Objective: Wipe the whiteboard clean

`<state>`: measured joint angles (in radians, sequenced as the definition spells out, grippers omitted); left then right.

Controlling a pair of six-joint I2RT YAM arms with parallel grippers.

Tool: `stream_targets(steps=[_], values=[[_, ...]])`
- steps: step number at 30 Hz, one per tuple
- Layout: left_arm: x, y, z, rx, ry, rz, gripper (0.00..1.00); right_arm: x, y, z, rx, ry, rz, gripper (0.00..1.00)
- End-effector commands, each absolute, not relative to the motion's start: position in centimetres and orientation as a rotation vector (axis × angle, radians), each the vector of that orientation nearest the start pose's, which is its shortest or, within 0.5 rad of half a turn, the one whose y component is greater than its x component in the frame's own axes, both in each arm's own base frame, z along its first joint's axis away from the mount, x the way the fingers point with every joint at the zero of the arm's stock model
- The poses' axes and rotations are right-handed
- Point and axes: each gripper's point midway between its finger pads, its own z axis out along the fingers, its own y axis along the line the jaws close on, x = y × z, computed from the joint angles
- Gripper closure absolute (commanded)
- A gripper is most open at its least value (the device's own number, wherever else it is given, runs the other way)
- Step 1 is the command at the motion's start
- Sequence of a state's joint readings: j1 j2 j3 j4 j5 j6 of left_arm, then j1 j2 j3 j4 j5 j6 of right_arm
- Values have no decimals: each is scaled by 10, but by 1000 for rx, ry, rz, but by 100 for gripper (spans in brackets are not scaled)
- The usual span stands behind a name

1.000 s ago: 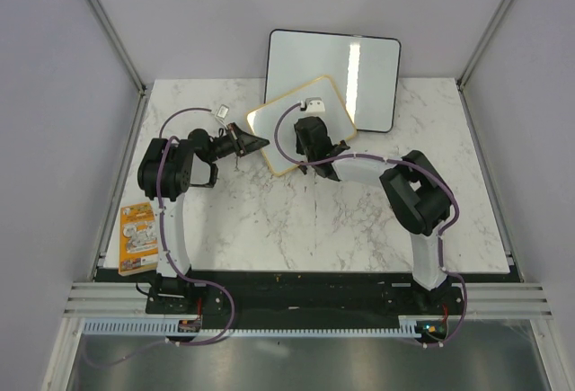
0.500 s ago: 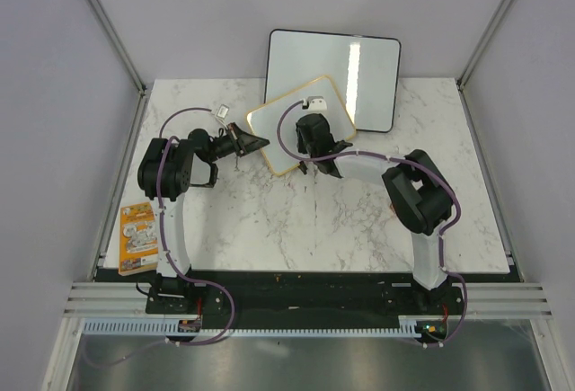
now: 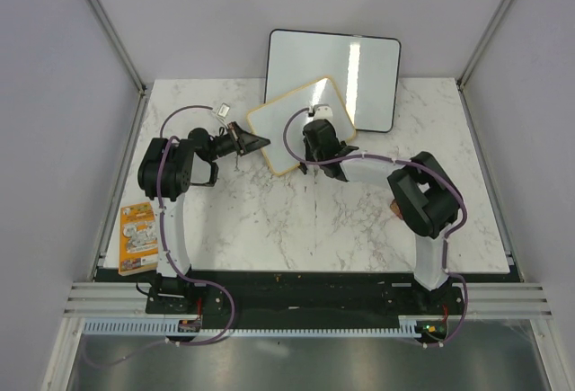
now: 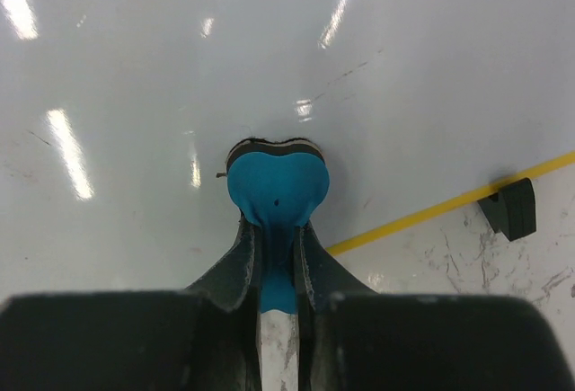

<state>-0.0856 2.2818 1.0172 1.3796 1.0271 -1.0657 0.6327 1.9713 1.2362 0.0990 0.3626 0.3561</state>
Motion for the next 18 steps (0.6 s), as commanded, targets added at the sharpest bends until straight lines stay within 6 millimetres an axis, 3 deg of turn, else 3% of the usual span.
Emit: stream_targets(steps=[1, 11, 18], values=[[425, -218, 115, 395, 1560, -1578, 98, 339, 193, -67, -278, 2681, -140, 100], [425, -218, 114, 395, 1564, -1582, 98, 313, 188, -57, -393, 2758, -111, 100], [421, -226, 118, 456, 1550, -1593, 98, 295, 186, -19, -328, 2694, -27, 100]])
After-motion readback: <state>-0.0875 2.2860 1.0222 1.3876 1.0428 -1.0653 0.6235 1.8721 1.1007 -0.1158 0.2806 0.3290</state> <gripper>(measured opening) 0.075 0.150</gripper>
